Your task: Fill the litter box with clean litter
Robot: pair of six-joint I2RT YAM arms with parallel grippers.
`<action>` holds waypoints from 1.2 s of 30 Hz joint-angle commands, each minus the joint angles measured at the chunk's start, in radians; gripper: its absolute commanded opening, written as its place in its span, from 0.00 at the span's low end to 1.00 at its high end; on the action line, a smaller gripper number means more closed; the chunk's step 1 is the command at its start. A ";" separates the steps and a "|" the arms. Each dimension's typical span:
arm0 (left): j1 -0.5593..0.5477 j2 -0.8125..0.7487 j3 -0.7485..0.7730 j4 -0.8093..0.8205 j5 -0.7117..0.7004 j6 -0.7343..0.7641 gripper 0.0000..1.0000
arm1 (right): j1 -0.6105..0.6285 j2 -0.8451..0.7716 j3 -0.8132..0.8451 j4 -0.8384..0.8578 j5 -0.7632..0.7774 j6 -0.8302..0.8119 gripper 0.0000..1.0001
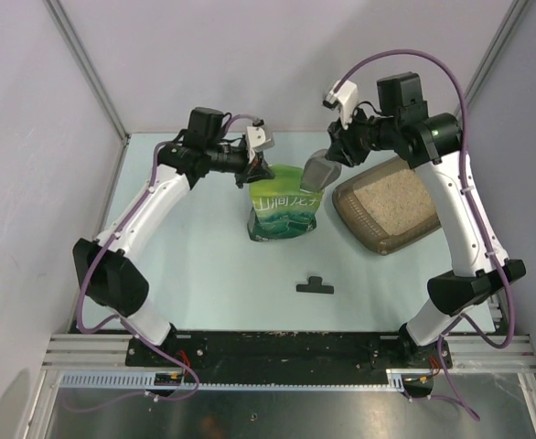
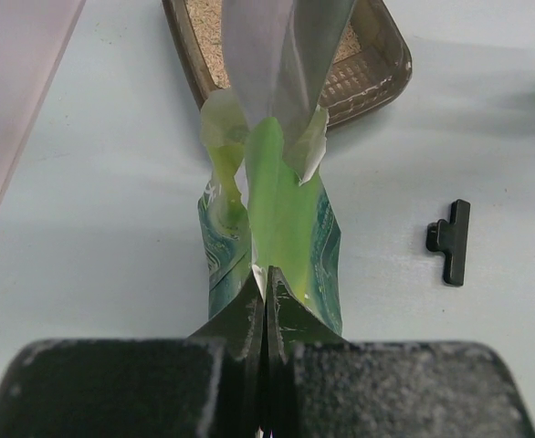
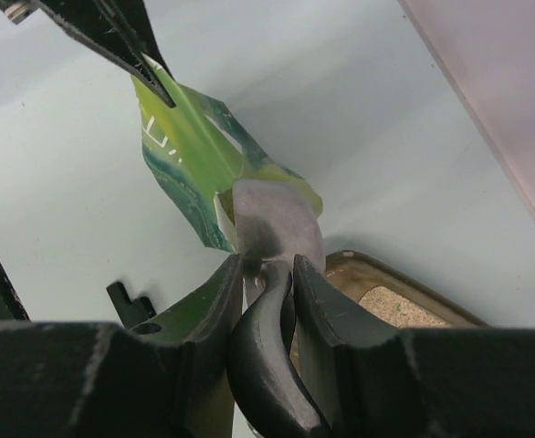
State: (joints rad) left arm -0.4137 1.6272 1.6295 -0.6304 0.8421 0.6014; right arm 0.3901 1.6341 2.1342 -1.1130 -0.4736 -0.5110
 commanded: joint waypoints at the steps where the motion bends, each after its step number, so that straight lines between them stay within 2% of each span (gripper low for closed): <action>1: -0.010 -0.092 0.000 0.051 0.046 0.008 0.00 | 0.039 -0.005 0.046 -0.011 0.026 -0.115 0.00; 8: -0.016 -0.116 -0.033 0.055 0.028 0.015 0.00 | 0.082 0.003 0.050 -0.106 0.052 -0.244 0.00; 12: -0.022 -0.128 -0.049 0.061 0.009 0.012 0.00 | 0.085 0.018 0.043 -0.117 0.073 -0.227 0.00; 18: -0.042 -0.158 -0.077 0.087 -0.026 -0.003 0.00 | 0.092 0.070 0.036 0.025 0.217 0.139 0.00; 20: -0.045 -0.164 -0.085 0.098 -0.034 -0.009 0.00 | 0.093 0.101 0.062 -0.001 0.239 0.186 0.00; 22: -0.050 -0.168 -0.089 0.107 -0.049 -0.022 0.00 | 0.092 0.148 0.107 -0.042 0.230 0.235 0.05; 24: -0.053 -0.178 -0.097 0.123 -0.067 -0.034 0.00 | 0.089 0.142 0.063 -0.032 0.256 0.320 0.02; 31: -0.068 -0.216 -0.164 0.262 -0.178 -0.124 0.00 | 0.082 0.092 -0.020 0.035 0.469 0.656 0.00; 33: -0.079 -0.225 -0.184 0.288 -0.195 -0.152 0.00 | 0.085 0.095 -0.026 0.033 0.472 0.686 0.00; 36: -0.091 -0.233 -0.203 0.324 -0.231 -0.178 0.00 | 0.104 0.118 -0.016 0.019 0.572 0.749 0.00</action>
State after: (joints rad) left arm -0.4885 1.4715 1.4292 -0.4480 0.6559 0.4984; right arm 0.4782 1.7744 2.1128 -1.0977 -0.0620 0.0814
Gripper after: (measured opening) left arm 0.005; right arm 0.310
